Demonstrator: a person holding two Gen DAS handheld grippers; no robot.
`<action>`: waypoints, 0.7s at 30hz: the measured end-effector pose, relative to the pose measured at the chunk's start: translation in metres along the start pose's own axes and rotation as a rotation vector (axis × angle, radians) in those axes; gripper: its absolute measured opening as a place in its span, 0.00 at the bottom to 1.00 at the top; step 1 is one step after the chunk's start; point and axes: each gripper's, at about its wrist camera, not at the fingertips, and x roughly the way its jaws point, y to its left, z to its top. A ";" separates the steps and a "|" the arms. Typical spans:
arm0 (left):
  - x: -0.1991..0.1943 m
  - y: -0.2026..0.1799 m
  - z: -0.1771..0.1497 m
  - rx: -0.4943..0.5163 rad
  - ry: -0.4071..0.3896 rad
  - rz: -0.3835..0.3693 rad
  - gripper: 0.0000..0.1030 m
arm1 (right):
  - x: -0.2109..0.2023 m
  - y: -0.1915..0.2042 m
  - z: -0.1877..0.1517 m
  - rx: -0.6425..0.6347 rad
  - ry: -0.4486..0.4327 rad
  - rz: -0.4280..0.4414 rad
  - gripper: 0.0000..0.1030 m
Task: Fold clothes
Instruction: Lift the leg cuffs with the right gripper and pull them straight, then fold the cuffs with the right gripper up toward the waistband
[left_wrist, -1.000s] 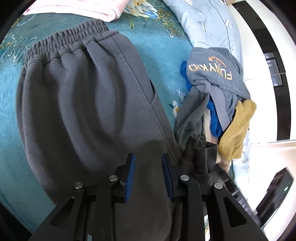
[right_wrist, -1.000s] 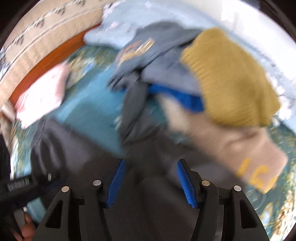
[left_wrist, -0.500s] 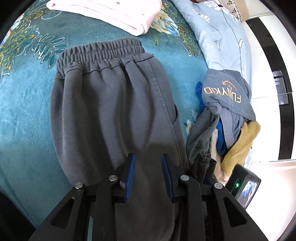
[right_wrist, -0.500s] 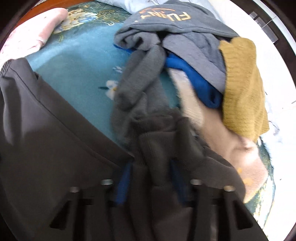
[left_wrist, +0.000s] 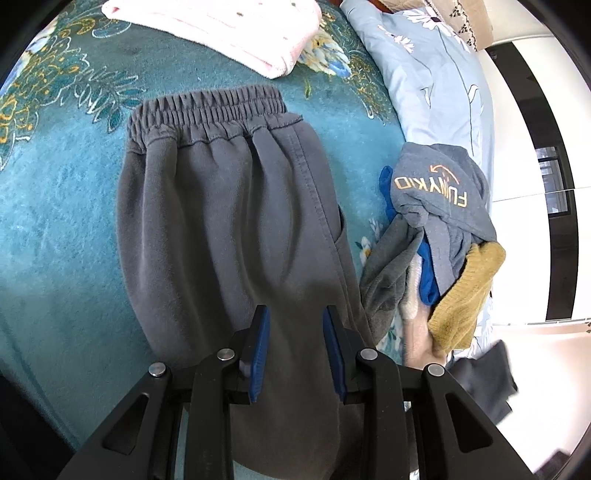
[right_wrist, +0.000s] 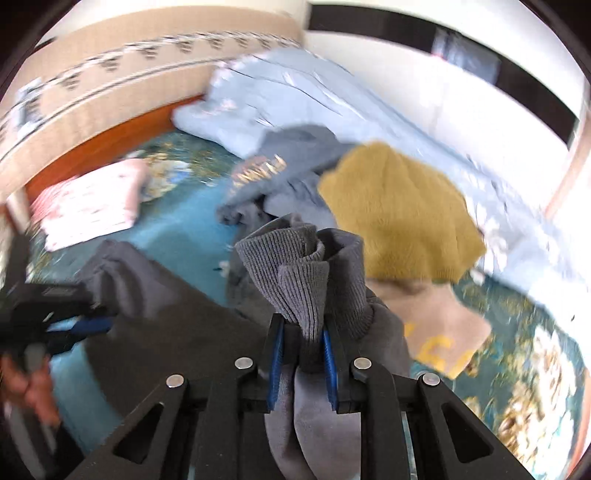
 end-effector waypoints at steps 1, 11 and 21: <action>-0.002 0.000 0.000 0.002 -0.005 -0.003 0.29 | -0.009 0.009 -0.002 -0.032 -0.003 0.018 0.20; -0.020 0.008 0.001 -0.032 -0.046 -0.025 0.29 | 0.090 0.112 -0.043 -0.205 0.245 0.165 0.25; -0.003 -0.006 -0.004 0.042 0.048 -0.062 0.29 | 0.056 0.050 -0.042 -0.022 0.198 0.302 0.53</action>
